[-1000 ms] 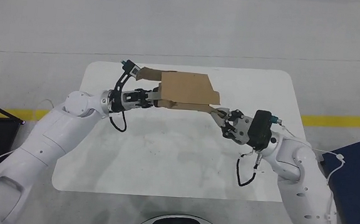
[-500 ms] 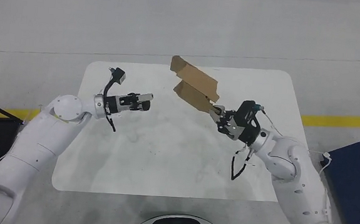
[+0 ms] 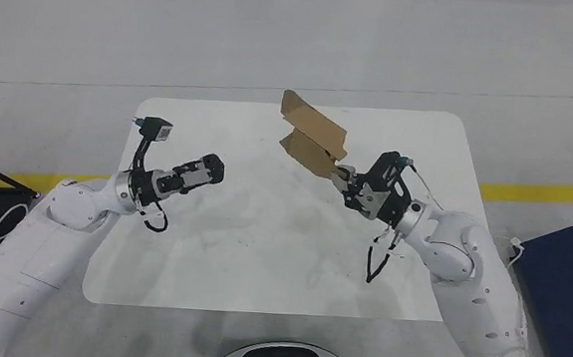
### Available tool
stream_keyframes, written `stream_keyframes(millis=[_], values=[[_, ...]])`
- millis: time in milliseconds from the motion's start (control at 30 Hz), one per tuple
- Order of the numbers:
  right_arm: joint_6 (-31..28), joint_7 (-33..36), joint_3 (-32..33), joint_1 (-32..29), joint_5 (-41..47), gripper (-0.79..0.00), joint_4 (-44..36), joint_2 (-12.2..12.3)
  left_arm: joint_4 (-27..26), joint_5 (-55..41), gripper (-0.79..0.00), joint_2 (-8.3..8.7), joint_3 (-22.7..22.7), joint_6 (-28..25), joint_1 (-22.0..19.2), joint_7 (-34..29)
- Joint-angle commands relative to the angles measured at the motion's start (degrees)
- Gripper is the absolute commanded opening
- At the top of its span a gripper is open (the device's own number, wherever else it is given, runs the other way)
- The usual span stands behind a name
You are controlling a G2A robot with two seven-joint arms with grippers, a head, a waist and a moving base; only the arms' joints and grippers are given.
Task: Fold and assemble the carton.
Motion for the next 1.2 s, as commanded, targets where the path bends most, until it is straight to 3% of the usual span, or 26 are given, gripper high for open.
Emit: stream_keyframes(millis=[0, 167, 367, 467, 700, 1167], values=[[-2.81, 4.15, -2.66, 0.53, 7.95, -0.785, 2.04, 0.06, -1.17, 1.83, 0.0, 0.33, -1.48, -0.2, 0.7, -1.29], [-3.1, 16.36, -7.05, 4.96, 22.11, -0.785, 7.51, 0.31, -3.29, 4.2, 0.0, 0.62, -4.1, 0.72, 1.96, -0.7], [-2.58, 22.56, -9.79, 8.21, 38.73, -0.785, 10.68, 0.54, -3.7, 1.05, 0.0, 0.61, -3.24, 1.4, 1.17, -8.82], [-1.67, 25.77, -10.84, 9.61, 44.53, -0.785, 11.44, 0.71, -1.06, -2.48, 0.0, 0.23, -2.22, 2.62, -0.46, -11.03], [-0.71, 30.9, -13.23, 12.13, 50.48, -0.785, 13.57, 1.03, 1.4, -0.87, -0.142, -1.05, 0.94, 5.22, -4.38, -11.86], [0.06, 32.75, -16.75, 15.89, 54.42, -0.785, 15.86, 1.19, 4.68, 2.37, -0.246, -3.64, 6.93, 9.88, -10.84, -13.47]])
